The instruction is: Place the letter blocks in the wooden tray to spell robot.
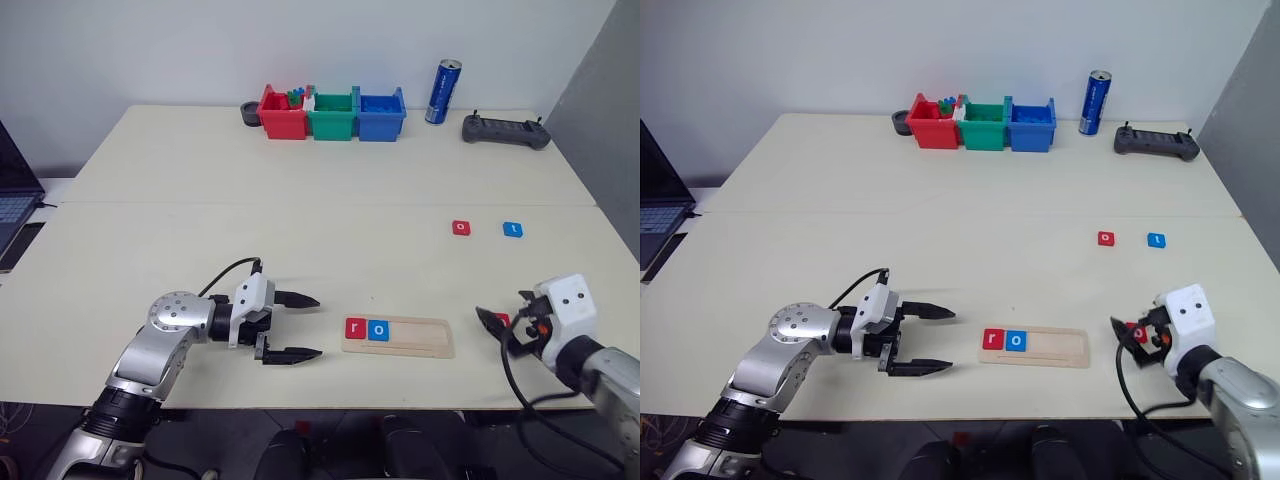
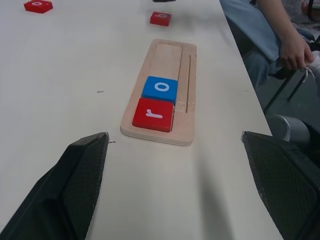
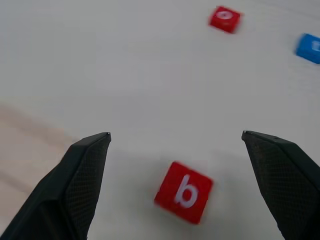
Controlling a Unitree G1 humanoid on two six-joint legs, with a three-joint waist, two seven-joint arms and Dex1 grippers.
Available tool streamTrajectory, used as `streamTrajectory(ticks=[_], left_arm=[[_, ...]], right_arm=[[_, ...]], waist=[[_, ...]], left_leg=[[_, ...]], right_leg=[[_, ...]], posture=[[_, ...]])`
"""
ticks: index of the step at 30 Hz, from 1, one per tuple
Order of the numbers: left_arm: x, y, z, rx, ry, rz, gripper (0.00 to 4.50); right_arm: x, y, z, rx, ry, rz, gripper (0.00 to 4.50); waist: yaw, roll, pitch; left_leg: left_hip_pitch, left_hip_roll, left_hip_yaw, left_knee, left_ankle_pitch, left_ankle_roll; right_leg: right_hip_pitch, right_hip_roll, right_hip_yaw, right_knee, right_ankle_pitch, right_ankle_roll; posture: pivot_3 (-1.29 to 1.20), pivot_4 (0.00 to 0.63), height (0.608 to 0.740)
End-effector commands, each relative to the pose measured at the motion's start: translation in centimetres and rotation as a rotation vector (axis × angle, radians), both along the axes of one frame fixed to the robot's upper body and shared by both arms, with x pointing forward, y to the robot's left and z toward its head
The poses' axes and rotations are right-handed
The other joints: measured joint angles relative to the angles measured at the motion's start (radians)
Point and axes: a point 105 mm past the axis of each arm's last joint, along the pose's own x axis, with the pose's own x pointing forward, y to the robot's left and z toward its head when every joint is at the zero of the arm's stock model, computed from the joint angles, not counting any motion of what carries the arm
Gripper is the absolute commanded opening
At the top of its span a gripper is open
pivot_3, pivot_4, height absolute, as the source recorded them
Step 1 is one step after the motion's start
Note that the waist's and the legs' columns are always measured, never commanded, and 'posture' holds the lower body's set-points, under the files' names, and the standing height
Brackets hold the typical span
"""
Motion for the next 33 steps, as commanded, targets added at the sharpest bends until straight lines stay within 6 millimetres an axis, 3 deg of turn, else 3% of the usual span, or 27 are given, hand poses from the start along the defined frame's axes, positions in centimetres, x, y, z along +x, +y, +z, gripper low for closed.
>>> streamTrajectory(ticks=[1, 6, 16, 27, 30, 33], left_arm=[[0.1, -0.3, 0.4, -0.003, -0.016, -0.014, 4.50], [-0.1, -0.3, 0.0, -0.005, -0.013, -0.014, 4.50], [-0.3, -0.1, -0.3, -0.007, -0.010, -0.007, 4.50], [0.0, -0.3, 0.0, -0.008, -0.014, -0.003, 4.50], [0.0, -0.4, 0.1, -0.009, -0.016, -0.005, 4.50], [0.0, -0.4, 0.1, -0.007, -0.018, -0.004, 4.50]], right_arm=[[0.5, -0.8, 0.9, -0.140, -0.050, 0.155, 4.47], [1.8, -1.9, 0.4, -0.214, -0.041, 0.298, 4.47], [2.0, -4.1, -1.7, -0.300, 0.202, 0.490, 4.47], [2.6, -3.1, -2.6, -0.265, 0.238, 0.562, 4.47], [2.7, -3.1, -3.0, -0.259, 0.251, 0.566, 3.88], [2.7, -3.3, -3.1, -0.260, 0.265, 0.562, 2.82]], waist=[[-0.002, 0.000, 0.000], [-0.001, -0.003, 0.002], [0.002, -0.004, 0.002], [0.002, -0.004, 0.002], [0.002, -0.004, 0.002], [0.002, -0.004, 0.002]], left_leg=[[0.000, 0.000, 0.000, 0.000, 0.000, 0.000], [0.001, 0.000, 0.001, 0.001, 0.000, 0.000], [0.001, -0.001, 0.001, 0.001, 0.000, 0.000], [0.001, -0.001, 0.001, 0.002, 0.000, 0.000], [0.001, -0.001, 0.000, 0.002, 0.000, 0.000], [0.001, -0.001, 0.000, 0.002, 0.000, 0.000]], right_leg=[[0.000, 0.000, 0.000, 0.000, 0.000, 0.000], [0.001, 0.000, 0.001, 0.000, -0.002, 0.004], [0.001, -0.001, 0.001, 0.000, 0.000, 0.000], [0.001, -0.001, 0.000, 0.001, 0.000, 0.000], [0.001, -0.001, 0.000, 0.001, 0.000, 0.000], [0.001, -0.001, 0.000, 0.001, 0.001, 0.000]], posture=[[0.00, 0.150, 0.740], [0.00, 0.150, 0.740], [0.00, 0.150, 0.740], [0.00, 0.150, 0.740], [0.00, 0.150, 0.740], [0.00, 0.150, 0.740]])
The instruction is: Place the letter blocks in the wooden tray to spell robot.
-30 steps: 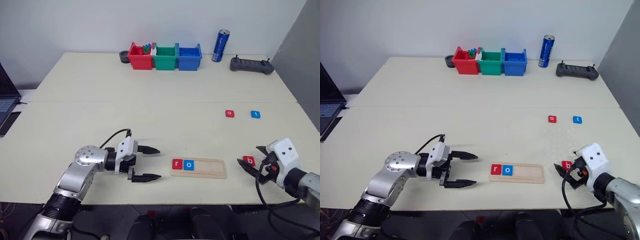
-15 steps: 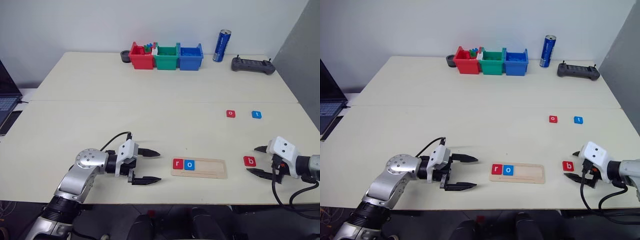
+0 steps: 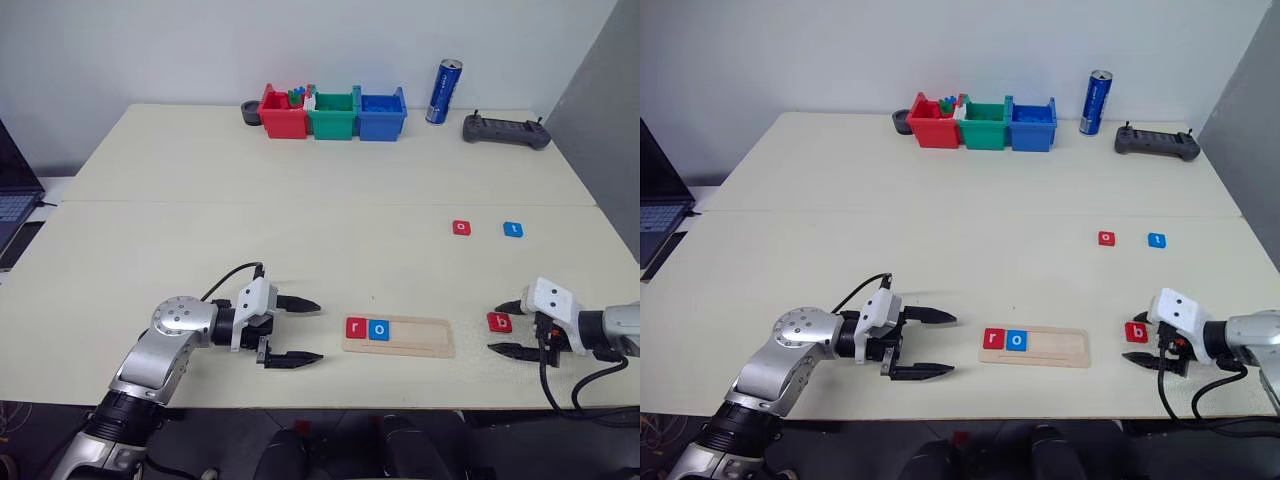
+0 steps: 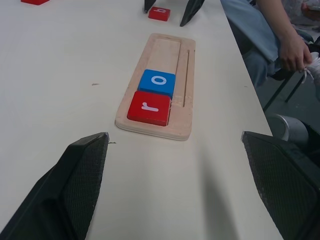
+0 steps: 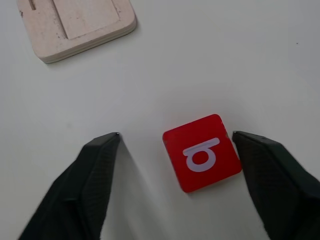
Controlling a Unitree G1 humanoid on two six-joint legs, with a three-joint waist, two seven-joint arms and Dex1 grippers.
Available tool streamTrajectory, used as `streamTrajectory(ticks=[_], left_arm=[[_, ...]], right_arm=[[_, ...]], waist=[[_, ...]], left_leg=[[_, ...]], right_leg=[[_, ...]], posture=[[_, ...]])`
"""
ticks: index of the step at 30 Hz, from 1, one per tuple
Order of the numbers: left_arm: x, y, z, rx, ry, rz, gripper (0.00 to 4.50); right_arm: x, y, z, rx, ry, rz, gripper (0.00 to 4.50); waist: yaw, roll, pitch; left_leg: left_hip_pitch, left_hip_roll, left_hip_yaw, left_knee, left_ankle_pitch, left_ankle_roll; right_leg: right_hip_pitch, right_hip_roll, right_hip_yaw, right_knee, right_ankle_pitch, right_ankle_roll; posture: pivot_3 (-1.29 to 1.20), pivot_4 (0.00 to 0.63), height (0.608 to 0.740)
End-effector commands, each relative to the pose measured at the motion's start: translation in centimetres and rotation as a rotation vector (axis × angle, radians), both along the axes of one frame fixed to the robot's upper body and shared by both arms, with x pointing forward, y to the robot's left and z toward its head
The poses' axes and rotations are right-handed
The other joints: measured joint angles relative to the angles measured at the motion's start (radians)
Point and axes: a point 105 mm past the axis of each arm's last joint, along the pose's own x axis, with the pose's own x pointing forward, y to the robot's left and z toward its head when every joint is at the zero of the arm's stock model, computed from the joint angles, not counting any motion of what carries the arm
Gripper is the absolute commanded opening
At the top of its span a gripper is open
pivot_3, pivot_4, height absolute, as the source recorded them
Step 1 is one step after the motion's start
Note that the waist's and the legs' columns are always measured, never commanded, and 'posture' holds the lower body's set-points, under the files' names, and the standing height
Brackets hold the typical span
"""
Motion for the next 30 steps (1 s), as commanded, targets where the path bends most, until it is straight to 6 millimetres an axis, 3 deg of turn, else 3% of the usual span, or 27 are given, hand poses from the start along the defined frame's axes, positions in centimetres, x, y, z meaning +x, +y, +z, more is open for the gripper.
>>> streamTrajectory(ticks=[1, 4, 7, 13, 20, 30], left_arm=[[0.1, -0.3, 0.7, -0.007, -0.032, -0.008, 4.50], [0.1, -0.1, 0.6, -0.005, -0.032, -0.004, 4.50], [0.1, 0.0, 0.5, -0.004, -0.032, 0.001, 4.50], [0.4, 1.0, 0.3, 0.010, -0.024, 0.048, 4.50], [0.8, 1.0, 0.4, 0.009, -0.022, 0.054, 4.50], [0.7, 1.2, 0.5, 0.011, -0.025, 0.038, 4.50]], right_arm=[[0.2, -0.4, 0.3, -0.015, -0.002, 0.000, 2.51], [0.3, -0.6, 0.8, -0.019, -0.008, 0.002, 1.48], [0.2, -0.1, 1.5, -0.021, -0.028, 0.030, 1.46], [-2.1, 6.6, 4.2, 0.007, -0.086, 0.231, 1.46], [-2.1, 12.5, 2.6, 0.052, -0.068, 0.226, 1.46], [-1.0, 14.3, 1.8, 0.012, -0.060, 0.280, 1.46]], waist=[[0.000, 0.000, 0.000], [0.000, 0.000, 0.000], [0.000, 0.000, 0.000], [-0.002, 0.001, 0.000], [0.003, 0.000, 0.000], [0.005, 0.000, 0.000]], left_leg=[[0.000, 0.000, 0.000, 0.000, 0.000, 0.000], [0.000, 0.000, 0.000, 0.001, 0.000, 0.000], [0.000, 0.000, 0.000, 0.001, 0.000, 0.000], [0.000, 0.001, -0.001, 0.000, 0.000, 0.000], [-0.001, 0.000, -0.001, 0.001, 0.000, 0.000], [-0.001, 0.000, -0.001, 0.001, 0.000, 0.000]], right_leg=[[0.000, 0.000, 0.000, 0.000, 0.000, 0.000], [0.000, 0.000, 0.000, 0.000, 0.000, 0.000], [0.000, 0.000, 0.000, 0.000, 0.000, 0.000], [0.000, 0.001, 0.000, 0.001, 0.000, 0.000], [0.000, 0.000, -0.001, 0.001, 0.000, 0.000], [-0.001, 0.000, -0.001, 0.000, 0.000, 0.000]], posture=[[0.00, 0.150, 0.740], [0.00, 0.150, 0.740], [0.00, 0.150, 0.740], [0.00, 0.150, 0.740], [0.00, 0.150, 0.740], [0.00, 0.150, 0.740]])
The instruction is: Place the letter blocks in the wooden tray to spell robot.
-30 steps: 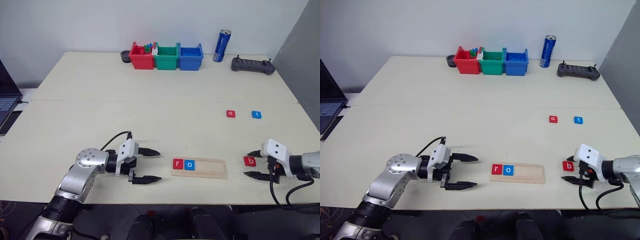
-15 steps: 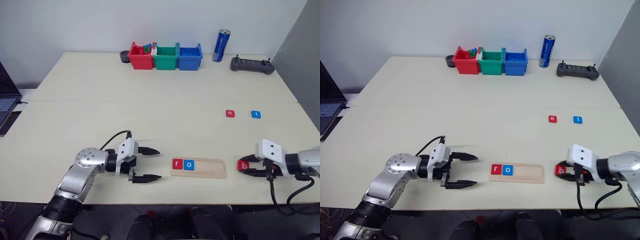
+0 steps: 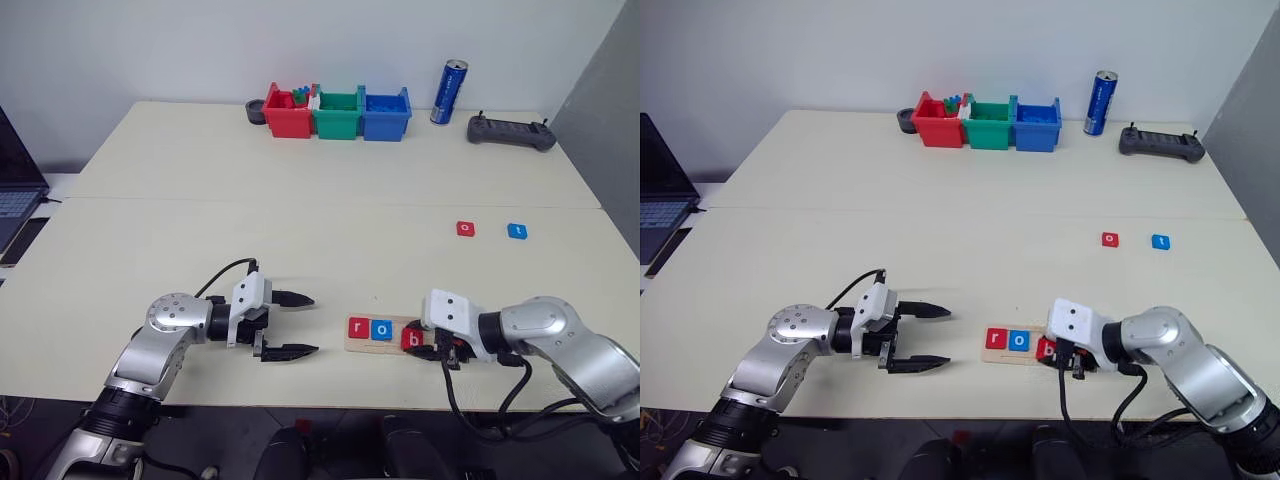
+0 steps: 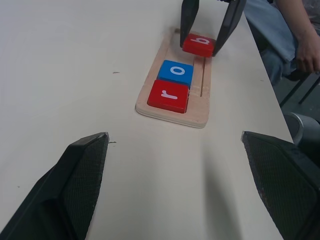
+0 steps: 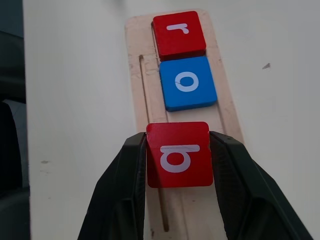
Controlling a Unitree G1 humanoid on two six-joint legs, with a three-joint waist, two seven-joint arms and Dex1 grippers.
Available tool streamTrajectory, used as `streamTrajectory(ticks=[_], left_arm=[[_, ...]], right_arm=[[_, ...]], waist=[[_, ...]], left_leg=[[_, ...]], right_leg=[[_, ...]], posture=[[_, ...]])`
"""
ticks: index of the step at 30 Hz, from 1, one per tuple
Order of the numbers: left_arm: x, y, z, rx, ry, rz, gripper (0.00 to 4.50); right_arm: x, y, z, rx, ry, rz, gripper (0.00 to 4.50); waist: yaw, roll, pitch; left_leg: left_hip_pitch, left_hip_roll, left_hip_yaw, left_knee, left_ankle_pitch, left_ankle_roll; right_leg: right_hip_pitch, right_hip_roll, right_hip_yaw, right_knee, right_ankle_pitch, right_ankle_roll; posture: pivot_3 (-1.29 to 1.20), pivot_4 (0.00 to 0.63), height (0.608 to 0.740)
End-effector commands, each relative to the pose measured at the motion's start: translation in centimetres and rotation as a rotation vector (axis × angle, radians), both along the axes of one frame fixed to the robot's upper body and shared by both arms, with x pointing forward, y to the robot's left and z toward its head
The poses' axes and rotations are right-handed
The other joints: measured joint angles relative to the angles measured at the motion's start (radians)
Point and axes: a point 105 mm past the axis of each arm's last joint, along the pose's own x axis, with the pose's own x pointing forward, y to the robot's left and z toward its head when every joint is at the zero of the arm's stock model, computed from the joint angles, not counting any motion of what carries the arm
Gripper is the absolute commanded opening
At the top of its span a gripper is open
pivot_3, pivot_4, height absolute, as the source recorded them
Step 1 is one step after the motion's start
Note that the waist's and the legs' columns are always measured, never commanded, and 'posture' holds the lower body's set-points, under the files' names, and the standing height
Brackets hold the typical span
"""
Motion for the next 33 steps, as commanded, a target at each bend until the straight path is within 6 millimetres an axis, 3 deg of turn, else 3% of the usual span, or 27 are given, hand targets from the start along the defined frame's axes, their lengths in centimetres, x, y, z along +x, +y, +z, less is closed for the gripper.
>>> streamTrajectory(ticks=[1, 12, 25, 26, 33], left_arm=[[-0.1, 0.3, 0.4, 0.000, -0.026, -0.011, 4.50], [-0.5, 0.2, -0.1, -0.005, -0.024, -0.012, 4.50], [-0.5, 0.0, 0.1, -0.007, -0.027, -0.010, 4.50], [-0.5, 0.1, 0.0, -0.007, -0.026, -0.010, 4.50], [-0.6, 0.4, -0.8, -0.005, -0.017, -0.008, 4.50]], right_arm=[[0.4, 0.5, 0.4, -0.002, -0.027, 0.032, 1.46], [1.7, 0.8, 0.2, -0.013, -0.039, 0.041, 1.46], [1.4, 1.0, 0.3, -0.012, -0.019, 0.071, 1.46], [1.4, 1.0, 0.3, -0.013, -0.022, 0.073, 2.18], [1.5, 1.1, 1.7, 0.008, -0.050, 0.080, 4.49]], waist=[[0.000, 0.000, 0.000], [-0.002, 0.000, 0.000], [-0.002, 0.000, 0.000], [-0.002, 0.000, 0.000], [-0.002, 0.000, 0.000]], left_leg=[[0.000, 0.000, 0.000, 0.000, 0.000, 0.000], [0.000, 0.000, 0.000, 0.000, 0.000, 0.000], [0.000, 0.000, -0.001, 0.000, 0.000, 0.000], [0.000, 0.000, -0.001, 0.000, 0.000, 0.000], [0.000, 0.000, -0.001, 0.000, 0.000, 0.000]], right_leg=[[0.000, 0.000, 0.000, 0.000, 0.000, 0.000], [0.000, 0.000, 0.000, 0.000, 0.000, 0.000], [0.000, 0.000, -0.001, 0.000, 0.000, 0.000], [0.000, 0.000, -0.001, 0.000, 0.000, 0.000], [0.000, 0.000, -0.001, 0.000, 0.000, 0.000]], posture=[[0.00, 0.150, 0.740], [0.00, 0.150, 0.740], [0.00, 0.150, 0.740], [0.00, 0.150, 0.740], [0.00, 0.150, 0.740]])
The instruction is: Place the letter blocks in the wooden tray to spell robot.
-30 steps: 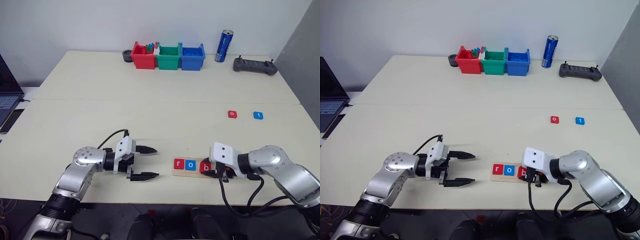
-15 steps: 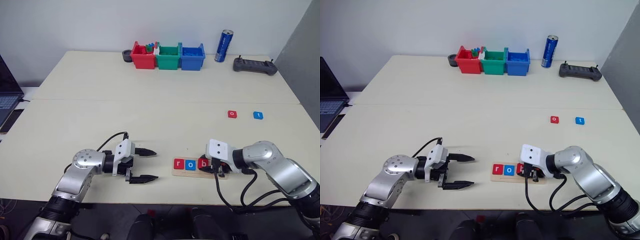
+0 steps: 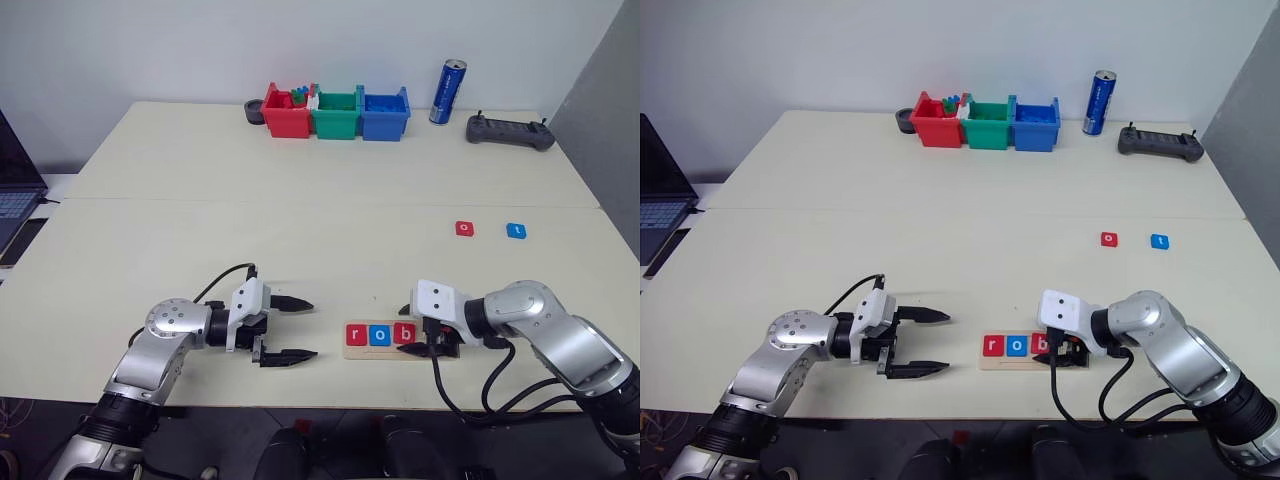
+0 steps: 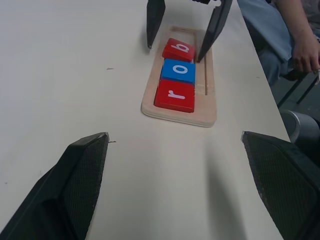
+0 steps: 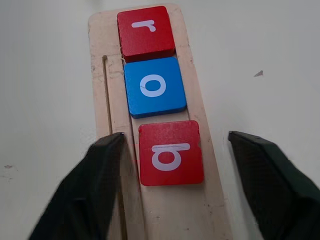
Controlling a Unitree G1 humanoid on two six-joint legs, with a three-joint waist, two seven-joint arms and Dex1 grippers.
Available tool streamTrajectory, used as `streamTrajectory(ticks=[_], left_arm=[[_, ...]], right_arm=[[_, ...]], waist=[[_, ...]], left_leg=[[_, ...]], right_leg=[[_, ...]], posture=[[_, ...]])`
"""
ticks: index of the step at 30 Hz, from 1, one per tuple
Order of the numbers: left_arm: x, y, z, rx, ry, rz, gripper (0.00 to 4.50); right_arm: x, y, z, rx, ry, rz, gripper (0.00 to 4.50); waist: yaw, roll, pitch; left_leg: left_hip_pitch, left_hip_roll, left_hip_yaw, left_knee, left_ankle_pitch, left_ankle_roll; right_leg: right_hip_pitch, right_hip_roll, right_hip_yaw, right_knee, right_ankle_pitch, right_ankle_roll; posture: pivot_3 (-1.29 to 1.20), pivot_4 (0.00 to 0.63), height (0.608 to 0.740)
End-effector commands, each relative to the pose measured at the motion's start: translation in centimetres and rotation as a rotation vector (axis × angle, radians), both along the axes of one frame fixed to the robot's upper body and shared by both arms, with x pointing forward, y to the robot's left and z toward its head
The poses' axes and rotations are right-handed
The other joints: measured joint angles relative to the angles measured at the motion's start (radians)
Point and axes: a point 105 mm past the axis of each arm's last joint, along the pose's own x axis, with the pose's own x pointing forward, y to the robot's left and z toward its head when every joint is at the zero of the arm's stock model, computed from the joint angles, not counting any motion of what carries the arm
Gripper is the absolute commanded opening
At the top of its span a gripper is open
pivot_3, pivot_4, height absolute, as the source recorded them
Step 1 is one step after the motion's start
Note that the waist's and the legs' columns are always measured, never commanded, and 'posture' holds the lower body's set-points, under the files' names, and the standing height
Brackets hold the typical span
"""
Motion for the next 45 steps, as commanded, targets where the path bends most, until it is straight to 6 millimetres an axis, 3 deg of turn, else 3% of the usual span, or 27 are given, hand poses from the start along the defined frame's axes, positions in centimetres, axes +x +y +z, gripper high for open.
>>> streamTrajectory(ticks=[1, 6, 10, 12, 15, 23, 32, 45], left_arm=[[-0.2, 0.2, -0.2, 0.000, -0.016, -0.004, 4.50], [-0.3, 0.5, -0.6, 0.001, -0.016, 0.001, 4.50], [-0.4, 0.6, -0.7, 0.002, -0.015, 0.005, 4.50], [-0.4, 0.6, -0.8, 0.003, -0.014, 0.004, 4.50], [-0.4, 0.5, -0.6, 0.004, -0.015, 0.002, 4.50], [-0.3, 0.4, -0.2, 0.008, -0.018, -0.004, 4.50], [-0.5, 0.3, -0.1, 0.008, -0.015, -0.003, 4.50], [-0.7, 0.0, 0.1, 0.005, -0.013, -0.003, 4.50]], right_arm=[[0.2, 0.5, 2.8, 0.050, -0.072, 0.032, 4.49], [-0.4, 0.2, 5.2, 0.099, -0.113, 0.017, 4.49], [-0.9, -1.0, 5.5, 0.095, -0.146, -0.038, 4.49], [-0.9, -1.2, 5.5, 0.125, -0.150, -0.078, 4.12], [-0.5, -1.6, 4.8, 0.116, -0.182, -0.116, 3.32], [1.0, -1.5, 3.3, 0.077, -0.244, -0.140, 0.41], [1.4, -1.2, 0.9, 0.000, -0.220, -0.095, 0.32], [0.0, -0.1, 0.9, 0.017, -0.164, -0.007, 0.32]], waist=[[0.000, 0.000, 0.000], [0.001, 0.000, 0.000], [0.005, 0.000, 0.000], [0.007, 0.000, 0.000], [0.009, 0.000, 0.000], [0.008, 0.000, 0.000], [0.008, 0.000, 0.000], [0.009, 0.000, 0.000]], left_leg=[[0.000, 0.000, 0.000, 0.000, 0.000, 0.000], [0.000, 0.000, -0.001, 0.000, 0.000, 0.000], [0.000, 0.000, -0.001, -0.001, 0.000, 0.000], [0.000, 0.000, -0.001, -0.001, 0.000, 0.000], [0.000, 0.000, 0.000, -0.001, 0.000, 0.000], [0.000, 0.000, 0.000, -0.001, 0.000, 0.000], [0.000, 0.000, 0.000, -0.001, 0.000, 0.000], [0.000, 0.000, 0.000, -0.001, 0.000, 0.000]], right_leg=[[0.000, 0.000, 0.000, 0.000, 0.000, 0.000], [0.000, 0.000, 0.000, 0.000, 0.000, 0.000], [0.000, 0.000, -0.001, -0.001, 0.000, 0.000], [0.000, 0.000, -0.001, 0.000, 0.000, 0.000], [0.000, 0.000, -0.001, 0.000, 0.000, 0.000], [0.000, 0.000, 0.000, 0.000, 0.000, 0.000], [0.000, 0.000, 0.000, 0.000, 0.000, 0.000], [0.000, 0.000, 0.000, 0.000, 0.000, 0.000]], posture=[[0.00, 0.150, 0.740], [0.00, 0.150, 0.740], [0.00, 0.150, 0.740], [0.00, 0.150, 0.740], [0.00, 0.150, 0.740], [0.00, 0.150, 0.740], [0.00, 0.150, 0.740], [0.00, 0.150, 0.740]])
